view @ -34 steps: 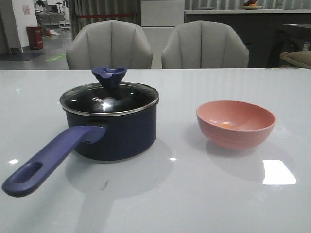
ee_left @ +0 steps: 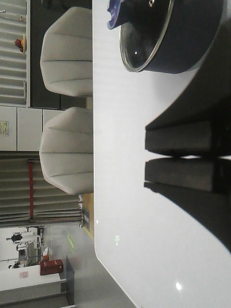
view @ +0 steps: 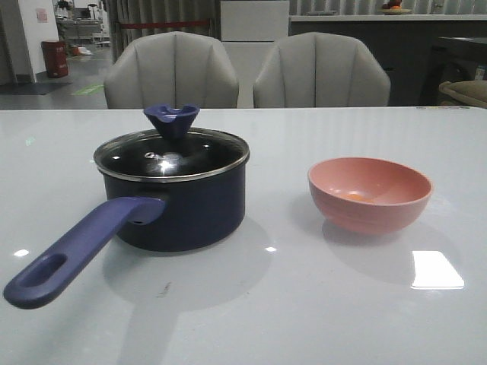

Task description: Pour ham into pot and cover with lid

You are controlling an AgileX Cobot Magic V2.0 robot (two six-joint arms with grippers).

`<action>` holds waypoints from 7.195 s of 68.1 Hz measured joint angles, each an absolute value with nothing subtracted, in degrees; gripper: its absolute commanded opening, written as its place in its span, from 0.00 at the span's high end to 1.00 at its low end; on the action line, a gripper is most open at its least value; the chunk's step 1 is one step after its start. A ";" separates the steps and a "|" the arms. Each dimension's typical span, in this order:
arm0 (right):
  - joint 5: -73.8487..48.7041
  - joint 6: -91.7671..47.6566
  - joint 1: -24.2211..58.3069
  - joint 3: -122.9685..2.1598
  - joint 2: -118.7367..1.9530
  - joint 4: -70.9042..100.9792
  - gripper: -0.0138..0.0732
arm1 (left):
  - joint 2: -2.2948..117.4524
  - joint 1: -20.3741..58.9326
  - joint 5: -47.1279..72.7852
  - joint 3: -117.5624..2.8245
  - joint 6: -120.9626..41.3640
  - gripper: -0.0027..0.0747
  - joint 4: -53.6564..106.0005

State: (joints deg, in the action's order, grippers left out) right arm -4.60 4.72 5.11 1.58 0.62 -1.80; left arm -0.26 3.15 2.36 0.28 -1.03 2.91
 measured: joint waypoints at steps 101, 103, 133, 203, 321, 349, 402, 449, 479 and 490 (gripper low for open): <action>-4.60 4.72 5.11 1.58 0.62 -1.80 0.67 | 19.54 3.15 14.81 -19.49 -1.03 0.74 5.68; -4.60 4.72 5.11 1.58 0.62 -1.80 0.67 | 19.67 3.15 14.81 -19.49 -1.03 0.71 5.68; -4.60 4.72 5.11 1.58 0.62 -1.80 0.67 | 23.13 3.15 18.11 -22.35 -1.03 0.12 5.71; -4.60 4.72 5.11 1.58 0.62 -1.80 0.67 | 90.58 29.57 45.48 -81.14 13.88 0.12 -4.69; -4.60 4.72 5.11 1.58 0.62 -1.80 0.67 | 116.27 32.10 69.22 -109.32 20.07 0.63 -5.25; -4.60 4.72 5.11 1.58 0.62 -1.80 0.67 | 116.57 32.10 70.75 -112.78 20.07 0.63 -5.87; -4.60 4.72 5.11 1.58 0.62 -1.80 0.67 | 105.77 7.28 71.00 -98.93 6.77 0.63 -5.30; -4.60 4.72 5.11 1.58 0.62 -1.80 0.67 | 104.60 -1.32 46.48 -71.37 4.95 0.46 0.00; -4.60 4.72 5.11 1.58 0.62 -1.80 0.67 | 103.80 -1.32 46.01 -70.42 4.95 0.28 -0.44; -4.60 4.72 5.11 1.58 0.62 -1.80 0.67 | 99.10 -1.32 46.21 -70.30 4.05 0.28 -0.55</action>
